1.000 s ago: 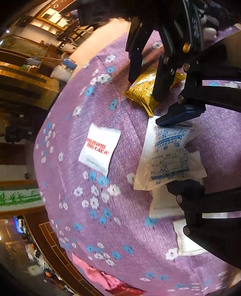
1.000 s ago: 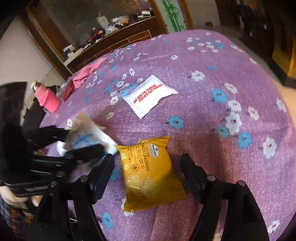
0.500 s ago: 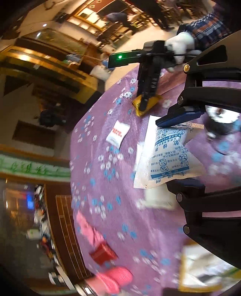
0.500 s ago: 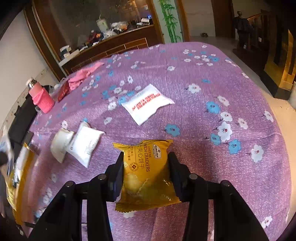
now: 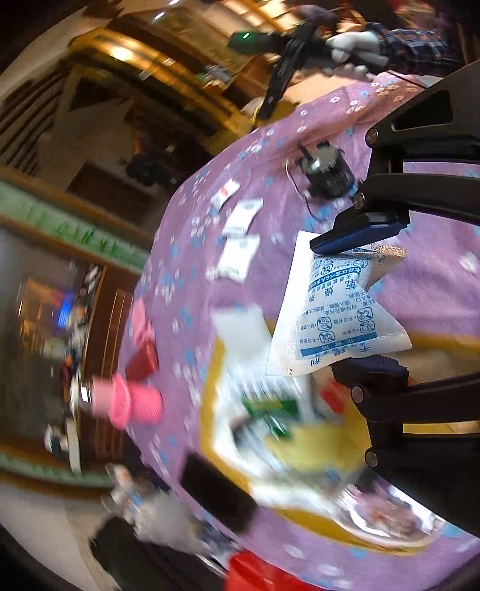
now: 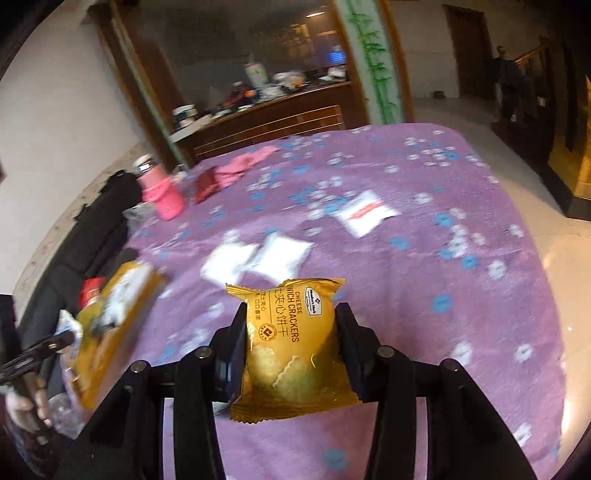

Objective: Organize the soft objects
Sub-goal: 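Carry the cracker pack and desiccant packet into the foam box, open both tools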

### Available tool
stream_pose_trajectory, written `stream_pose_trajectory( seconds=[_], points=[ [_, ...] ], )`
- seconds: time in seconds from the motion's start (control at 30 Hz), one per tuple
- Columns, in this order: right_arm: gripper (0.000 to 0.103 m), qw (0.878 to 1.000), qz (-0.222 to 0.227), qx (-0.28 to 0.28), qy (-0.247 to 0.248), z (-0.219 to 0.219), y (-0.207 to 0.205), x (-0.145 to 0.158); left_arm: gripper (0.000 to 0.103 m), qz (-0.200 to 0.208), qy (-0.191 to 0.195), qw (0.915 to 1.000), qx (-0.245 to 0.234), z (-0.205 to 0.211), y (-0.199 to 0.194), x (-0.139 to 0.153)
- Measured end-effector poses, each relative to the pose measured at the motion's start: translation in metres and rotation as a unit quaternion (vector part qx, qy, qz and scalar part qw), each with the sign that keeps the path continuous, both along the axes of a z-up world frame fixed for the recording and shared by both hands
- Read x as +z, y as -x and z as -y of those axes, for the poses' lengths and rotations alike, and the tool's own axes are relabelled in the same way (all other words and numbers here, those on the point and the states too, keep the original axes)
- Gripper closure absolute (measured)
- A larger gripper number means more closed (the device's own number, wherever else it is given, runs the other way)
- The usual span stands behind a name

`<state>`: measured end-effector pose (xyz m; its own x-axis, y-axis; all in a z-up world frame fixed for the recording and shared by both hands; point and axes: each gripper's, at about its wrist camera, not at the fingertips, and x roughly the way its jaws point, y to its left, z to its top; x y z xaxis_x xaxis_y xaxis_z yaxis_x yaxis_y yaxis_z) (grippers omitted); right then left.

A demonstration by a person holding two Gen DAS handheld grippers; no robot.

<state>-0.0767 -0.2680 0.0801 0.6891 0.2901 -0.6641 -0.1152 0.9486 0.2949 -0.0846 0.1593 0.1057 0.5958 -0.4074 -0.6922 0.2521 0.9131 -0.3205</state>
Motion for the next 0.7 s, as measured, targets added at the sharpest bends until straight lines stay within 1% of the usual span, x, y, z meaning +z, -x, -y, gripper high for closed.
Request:
stream_pose_trajectory(
  seconds=[0.07,0.2,0.23,0.3,0.4,0.53,0.57,0.6,0.63,0.67,0.7],
  points=[
    [0.059,1.0,-0.003,0.029,-0.008,-0.022,0.005,0.002,0.051,0.001,0.001,0.9997,0.025,-0.02,0.011,-0.004],
    [0.059,0.996,-0.008,0.086,-0.023,-0.07,0.009,0.004,0.051,0.013,-0.026,0.9963,0.08,-0.053,0.03,-0.013],
    [0.059,0.994,-0.01,0.105,-0.026,-0.087,0.008,0.005,0.051,0.014,-0.03,0.9956,0.088,-0.059,0.032,-0.015],
    [0.059,0.991,-0.011,0.127,-0.026,-0.111,0.008,0.006,0.051,0.016,-0.042,0.9938,0.102,-0.068,0.035,-0.02],
    [0.059,0.986,-0.018,0.164,-0.024,-0.155,0.005,0.005,0.051,0.014,-0.049,0.9925,0.111,-0.077,0.037,-0.027],
    [0.059,0.98,-0.026,0.196,-0.014,-0.204,-0.004,0.002,0.049,0.006,-0.054,0.9929,0.106,-0.08,0.037,-0.037],
    [0.059,0.979,-0.029,0.203,-0.012,-0.217,-0.008,0.0,0.045,0.005,-0.055,0.9931,0.103,-0.079,0.036,-0.04],
    [0.059,0.978,-0.031,0.208,-0.011,-0.227,-0.011,0.0,0.039,0.005,-0.056,0.9934,0.1,-0.077,0.035,-0.042],
    [0.059,0.976,-0.033,0.213,-0.009,-0.238,-0.015,-0.001,0.036,0.004,-0.06,0.9936,0.095,-0.074,0.034,-0.044],
    [0.059,0.976,-0.034,0.217,-0.007,-0.246,-0.018,-0.001,0.03,0.005,-0.067,0.9934,0.093,-0.072,0.032,-0.045],
    [0.059,0.975,-0.035,0.221,-0.004,-0.255,-0.021,-0.002,0.029,0.005,-0.075,0.9928,0.093,-0.069,0.031,-0.047]
  ],
)
